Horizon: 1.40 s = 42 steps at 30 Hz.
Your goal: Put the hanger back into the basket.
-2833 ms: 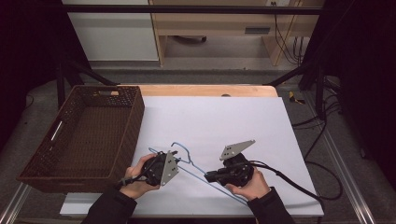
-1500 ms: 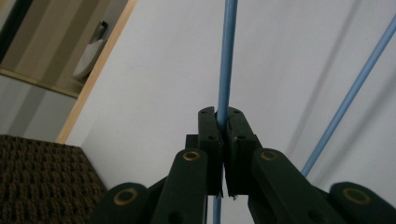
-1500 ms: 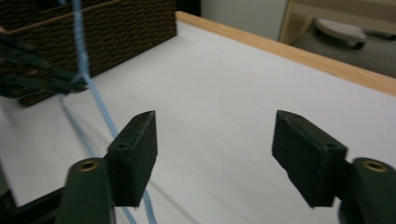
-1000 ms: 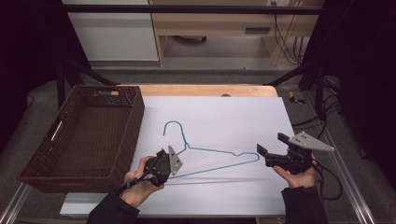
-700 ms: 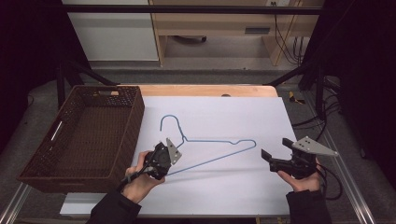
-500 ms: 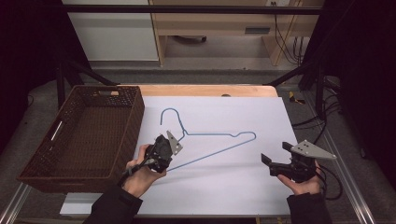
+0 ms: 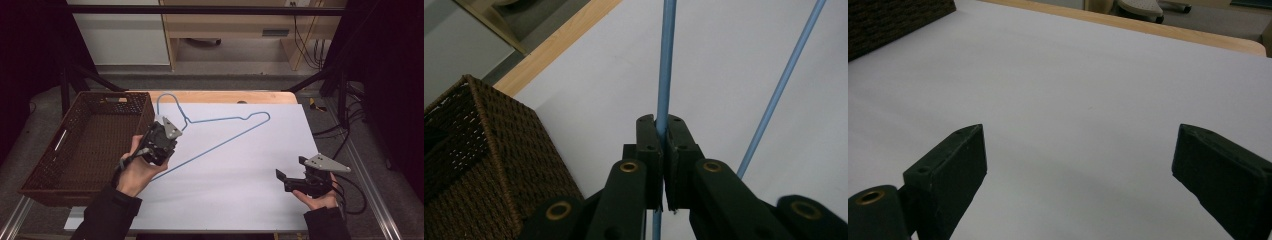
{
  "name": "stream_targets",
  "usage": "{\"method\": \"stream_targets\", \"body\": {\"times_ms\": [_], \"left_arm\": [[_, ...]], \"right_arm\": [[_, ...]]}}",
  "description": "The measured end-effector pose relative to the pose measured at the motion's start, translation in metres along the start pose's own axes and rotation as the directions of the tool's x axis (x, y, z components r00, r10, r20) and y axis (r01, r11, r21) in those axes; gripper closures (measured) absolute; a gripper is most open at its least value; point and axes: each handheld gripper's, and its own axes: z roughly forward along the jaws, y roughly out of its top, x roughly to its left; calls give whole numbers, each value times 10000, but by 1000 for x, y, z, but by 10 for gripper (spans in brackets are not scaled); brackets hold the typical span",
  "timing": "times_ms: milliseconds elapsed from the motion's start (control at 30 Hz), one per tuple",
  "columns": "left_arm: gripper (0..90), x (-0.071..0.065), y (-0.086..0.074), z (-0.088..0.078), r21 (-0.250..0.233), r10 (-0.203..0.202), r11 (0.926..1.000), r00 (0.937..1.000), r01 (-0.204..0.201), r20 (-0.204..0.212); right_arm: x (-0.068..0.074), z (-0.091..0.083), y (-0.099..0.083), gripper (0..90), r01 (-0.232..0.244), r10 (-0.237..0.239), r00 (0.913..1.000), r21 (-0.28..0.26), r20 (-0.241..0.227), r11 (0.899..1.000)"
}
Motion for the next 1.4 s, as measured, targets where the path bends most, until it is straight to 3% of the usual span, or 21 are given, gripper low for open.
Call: {"method": "stream_targets", "body": {"times_ms": [67, 333, 567, 700, 733, 833, 1067, 1133, 1167, 1267, 1400], "left_arm": [[868, 13, 1, -8, -18, -129, 9999, 9999, 129, 89], [868, 42, 0, -30, -199, -645, 9977, 9979, 645, 6], [868, 69, -9, -52, -417, -1151, 9927, 9922, 1131, -485], [869, 85, -16, -58, -463, -1517, 9878, 9852, 1484, -797], [869, 92, -20, -59, -526, -1787, 9833, 9792, 1743, -961], [868, 100, -25, -60, -446, -1884, 9819, 9751, 1843, -1171], [869, 126, -45, -60, -275, -2426, 9700, 9527, 2417, -1831], [869, 137, -55, -60, -120, -2589, 9648, 9408, 2627, -2189], [868, 137, -55, -60, -120, -2589, 9648, 9408, 2627, -2189], [869, 149, -67, -59, -45, -2788, 9579, 9259, 2871, -2550], [869, 164, -83, -57, 175, -2923, 9506, 9122, 3100, -2871]], "right_arm": [[0, 1, 0, 82, 33, -33, 10000, 67, -21, 10000], [2, 4, -2, 79, 83, -83, 10000, 241, -26, 9997], [0, 6, -4, 75, -202, 205, 9997, 266, -101, 9994], [0, 6, -4, 72, -177, 179, 9998, 257, -94, 9995], [0, 6, -4, 71, -184, 185, 9998, 242, -69, 9995], [0, 6, -4, 70, -189, 190, 9998, 251, -77, 9995], [0, 7, -4, 66, -76, 78, 10000, 269, -48, 9996], [0, 7, -4, 65, -91, 93, 9999, 284, -53, 9996], [0, 7, -4, 65, -91, 93, 9999, 284, -53, 9996], [0, 7, -4, 64, -68, 69, 10000, 309, -44, 9995], [0, 7, -4, 62, -61, 62, 10000, 301, -42, 9995]]}}
